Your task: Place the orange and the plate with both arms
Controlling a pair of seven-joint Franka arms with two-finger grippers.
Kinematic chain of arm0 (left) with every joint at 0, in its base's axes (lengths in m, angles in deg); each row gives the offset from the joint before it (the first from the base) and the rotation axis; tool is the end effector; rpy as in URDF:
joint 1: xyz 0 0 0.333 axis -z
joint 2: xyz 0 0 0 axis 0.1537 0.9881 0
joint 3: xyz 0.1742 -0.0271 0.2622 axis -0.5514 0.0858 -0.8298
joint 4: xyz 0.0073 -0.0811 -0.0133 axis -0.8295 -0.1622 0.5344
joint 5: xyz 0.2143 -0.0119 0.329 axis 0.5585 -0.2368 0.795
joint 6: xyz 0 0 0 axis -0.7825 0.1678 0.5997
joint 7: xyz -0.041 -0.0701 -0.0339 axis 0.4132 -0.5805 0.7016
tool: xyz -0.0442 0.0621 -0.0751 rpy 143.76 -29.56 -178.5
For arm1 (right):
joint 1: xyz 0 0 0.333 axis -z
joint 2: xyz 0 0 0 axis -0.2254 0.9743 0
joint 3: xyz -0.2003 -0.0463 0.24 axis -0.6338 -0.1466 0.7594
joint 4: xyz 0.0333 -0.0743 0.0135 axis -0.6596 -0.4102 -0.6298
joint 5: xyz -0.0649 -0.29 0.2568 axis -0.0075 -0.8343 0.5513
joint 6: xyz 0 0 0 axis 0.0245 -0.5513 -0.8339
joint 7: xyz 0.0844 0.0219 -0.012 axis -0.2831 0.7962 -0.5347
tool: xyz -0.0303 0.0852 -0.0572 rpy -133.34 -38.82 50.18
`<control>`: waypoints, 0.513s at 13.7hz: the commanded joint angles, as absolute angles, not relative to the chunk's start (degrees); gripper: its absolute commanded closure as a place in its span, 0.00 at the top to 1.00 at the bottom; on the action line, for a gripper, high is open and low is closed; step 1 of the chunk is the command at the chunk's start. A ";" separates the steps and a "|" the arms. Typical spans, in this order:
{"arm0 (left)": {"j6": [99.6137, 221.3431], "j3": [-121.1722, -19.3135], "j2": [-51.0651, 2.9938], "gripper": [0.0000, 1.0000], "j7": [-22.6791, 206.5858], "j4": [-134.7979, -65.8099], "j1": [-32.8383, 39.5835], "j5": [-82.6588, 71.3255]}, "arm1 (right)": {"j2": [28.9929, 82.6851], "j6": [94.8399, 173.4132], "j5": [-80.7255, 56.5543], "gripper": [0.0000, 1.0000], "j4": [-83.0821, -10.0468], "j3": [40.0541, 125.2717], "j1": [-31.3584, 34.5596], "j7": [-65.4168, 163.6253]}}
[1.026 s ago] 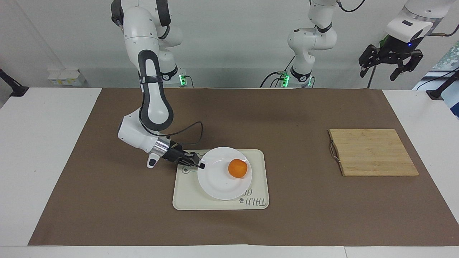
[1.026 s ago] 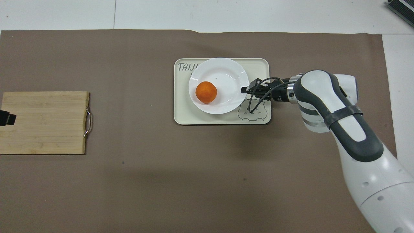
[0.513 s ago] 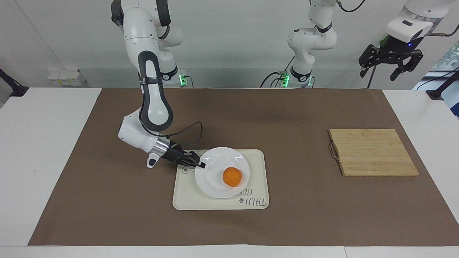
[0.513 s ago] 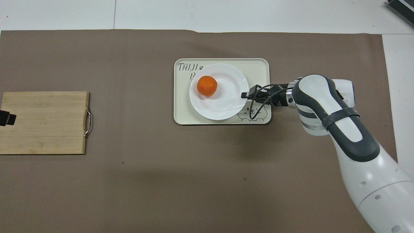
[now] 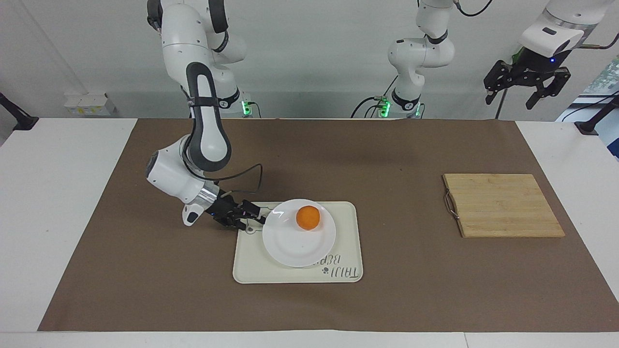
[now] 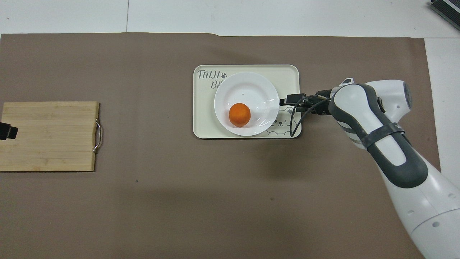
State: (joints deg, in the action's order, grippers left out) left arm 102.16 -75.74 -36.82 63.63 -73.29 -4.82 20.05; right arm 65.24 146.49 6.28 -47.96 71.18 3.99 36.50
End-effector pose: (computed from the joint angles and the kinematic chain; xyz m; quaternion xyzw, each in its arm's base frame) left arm 0.5176 -0.0122 0.6992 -0.9922 0.1249 -0.0057 0.0037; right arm 0.6451 0.0771 0.3052 -0.9508 0.0526 -0.0464 0.3018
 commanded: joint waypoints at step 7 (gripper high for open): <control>102.08 -75.82 -38.14 1.00 64.12 -74.69 -4.71 20.61 | 54.31 140.56 -35.28 1.00 -46.00 71.42 4.41 62.64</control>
State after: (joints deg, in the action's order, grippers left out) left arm 102.16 -75.74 -36.82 63.63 -73.29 -4.82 20.05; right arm 56.84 143.35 -31.66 -45.88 71.32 3.27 61.62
